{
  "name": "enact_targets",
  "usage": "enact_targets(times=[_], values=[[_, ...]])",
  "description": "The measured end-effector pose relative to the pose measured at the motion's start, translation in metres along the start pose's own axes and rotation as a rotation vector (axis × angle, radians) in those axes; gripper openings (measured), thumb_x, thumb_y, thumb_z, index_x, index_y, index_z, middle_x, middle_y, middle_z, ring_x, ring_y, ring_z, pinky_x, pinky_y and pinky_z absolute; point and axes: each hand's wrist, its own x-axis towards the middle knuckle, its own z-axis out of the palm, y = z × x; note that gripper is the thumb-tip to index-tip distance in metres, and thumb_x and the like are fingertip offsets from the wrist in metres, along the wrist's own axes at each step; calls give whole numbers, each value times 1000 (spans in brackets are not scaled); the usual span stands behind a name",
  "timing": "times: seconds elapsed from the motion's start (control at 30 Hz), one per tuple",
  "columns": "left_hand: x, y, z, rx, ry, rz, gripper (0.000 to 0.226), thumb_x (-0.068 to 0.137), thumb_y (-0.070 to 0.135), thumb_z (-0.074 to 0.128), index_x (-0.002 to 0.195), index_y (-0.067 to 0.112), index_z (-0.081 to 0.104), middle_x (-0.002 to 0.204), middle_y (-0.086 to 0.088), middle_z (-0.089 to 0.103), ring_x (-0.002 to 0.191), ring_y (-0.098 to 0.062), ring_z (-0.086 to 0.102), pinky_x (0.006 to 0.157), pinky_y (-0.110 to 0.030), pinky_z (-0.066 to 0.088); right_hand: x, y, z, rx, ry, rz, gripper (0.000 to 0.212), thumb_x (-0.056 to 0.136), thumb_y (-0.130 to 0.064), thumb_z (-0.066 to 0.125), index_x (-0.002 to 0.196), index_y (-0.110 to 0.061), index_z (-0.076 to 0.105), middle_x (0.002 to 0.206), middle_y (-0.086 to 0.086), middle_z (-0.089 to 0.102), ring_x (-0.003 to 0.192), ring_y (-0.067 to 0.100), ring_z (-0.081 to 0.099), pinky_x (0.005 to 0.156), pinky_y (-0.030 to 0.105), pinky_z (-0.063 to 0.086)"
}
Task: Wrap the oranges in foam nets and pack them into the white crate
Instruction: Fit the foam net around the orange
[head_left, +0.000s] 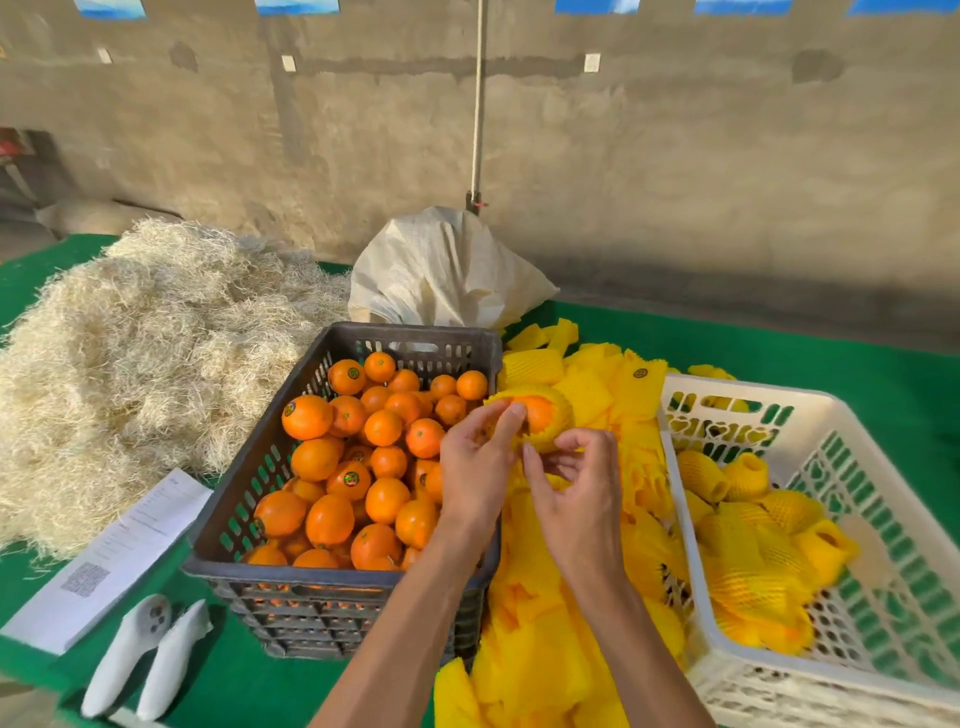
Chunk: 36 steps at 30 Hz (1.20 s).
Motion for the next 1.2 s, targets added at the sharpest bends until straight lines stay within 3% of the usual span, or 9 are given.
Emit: enact_targets(times=[0.13, 0.3, 0.43, 0.63, 0.73, 0.83, 1.0, 1.1, 1.2], values=[[-6, -11, 41, 35, 68, 33, 31, 85, 23, 86, 95, 10, 60, 92, -1, 62, 83, -15, 62, 77, -48, 57, 6, 21, -37, -8, -24, 211, 66, 86, -35, 79, 138, -32, 39, 97, -11, 60, 82, 5, 68, 66, 22, 58], [-21, -30, 100, 98, -77, 19, 27, 85, 28, 86, 100, 24, 65, 99, 13, 67, 88, 7, 63, 74, -9, 49, 8, 49, -95, -257, 23, 284, 63, 85, -41, 78, 137, -21, 50, 79, -6, 55, 73, 7, 57, 59, 10, 43], [-38, -49, 154, 83, -251, -34, 9, 97, 28, 73, 104, 33, 70, 101, 13, 75, 96, -2, 70, 83, -21, 57, 6, 65, -135, -288, 113, 365, 61, 90, -42, 72, 141, -20, 48, 77, -4, 52, 74, 12, 55, 60, 19, 44], [-52, -65, 206, 78, -384, -117, 36, 101, 29, 67, 135, 16, 67, 129, 7, 69, 120, -10, 64, 100, -28, 55, 12, 89, -187, -342, 103, 390, 53, 94, -34, 70, 140, -16, 50, 101, -2, 59, 88, 11, 62, 68, 17, 49], [-52, -68, 210, 59, -322, -73, 18, 101, 23, 68, 117, 20, 74, 118, 13, 72, 115, -11, 67, 99, -42, 58, 13, 95, -189, -324, 14, 341, 33, 95, -22, 70, 127, -17, 63, 108, -6, 64, 89, -1, 65, 75, 19, 55], [-45, -64, 196, 73, -258, -44, 10, 101, 21, 67, 106, 26, 74, 107, 19, 73, 110, -7, 67, 97, -46, 58, 13, 94, -172, -288, -97, 348, 24, 95, -10, 67, 118, -17, 68, 110, -3, 69, 98, 7, 66, 84, 33, 57], [-25, -55, 136, 159, -148, -9, 11, 101, 24, 66, 108, 21, 75, 110, 21, 70, 113, -10, 66, 100, -44, 57, 12, 76, -115, -202, -249, 324, 14, 94, -14, 69, 108, -13, 71, 99, -4, 72, 84, -2, 66, 70, 10, 47], [-13, -51, 90, 169, -77, -25, 15, 102, 28, 66, 110, 20, 75, 116, 9, 73, 110, -12, 69, 92, -42, 60, 4, 66, -78, -215, -457, 359, 26, 91, -28, 74, 113, -14, 69, 99, -3, 73, 79, 10, 69, 71, 24, 51], [-6, -45, 43, 166, -12, -8, 15, 102, 28, 65, 109, 19, 76, 111, 4, 74, 100, -13, 72, 74, -35, 63, -10, 65, -46, -394, -827, 376, 79, 78, -50, 81, 144, -24, 47, 139, 3, 55, 120, 22, 60, 94, 35, 50]])
